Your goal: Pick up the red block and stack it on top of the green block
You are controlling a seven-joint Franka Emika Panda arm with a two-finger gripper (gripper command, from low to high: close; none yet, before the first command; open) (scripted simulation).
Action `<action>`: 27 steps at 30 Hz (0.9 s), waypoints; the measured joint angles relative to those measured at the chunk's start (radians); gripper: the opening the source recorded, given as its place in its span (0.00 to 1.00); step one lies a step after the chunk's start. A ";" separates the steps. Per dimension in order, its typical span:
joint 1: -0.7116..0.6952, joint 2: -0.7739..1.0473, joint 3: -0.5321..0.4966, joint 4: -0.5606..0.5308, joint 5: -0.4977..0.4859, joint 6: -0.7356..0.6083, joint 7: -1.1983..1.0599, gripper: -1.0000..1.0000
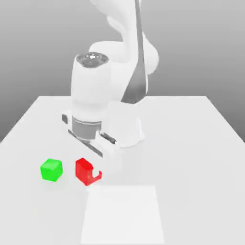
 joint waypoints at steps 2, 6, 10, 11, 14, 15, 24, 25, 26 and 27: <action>-0.021 -0.021 -0.024 -0.008 -0.011 -0.008 -0.034 0.00; -0.059 -0.059 -0.074 -0.025 -0.026 -0.022 -0.109 0.00; -0.093 -0.092 -0.127 -0.042 -0.030 -0.033 -0.190 0.00; -0.100 -0.100 -0.141 -0.047 -0.029 -0.036 -0.211 0.00; -0.121 -0.119 -0.183 -0.061 -0.025 -0.041 -0.277 0.00; -0.128 -0.125 -0.197 -0.066 -0.022 -0.043 -0.300 0.00; -0.164 -0.150 -0.335 -0.111 0.020 -0.048 -0.516 0.00; -0.166 -0.150 -0.352 -0.116 0.027 -0.047 -0.543 0.00; -0.163 -0.145 -0.363 -0.118 0.037 -0.044 -0.561 0.00; -0.157 -0.136 -0.370 -0.118 0.049 -0.037 -0.575 0.00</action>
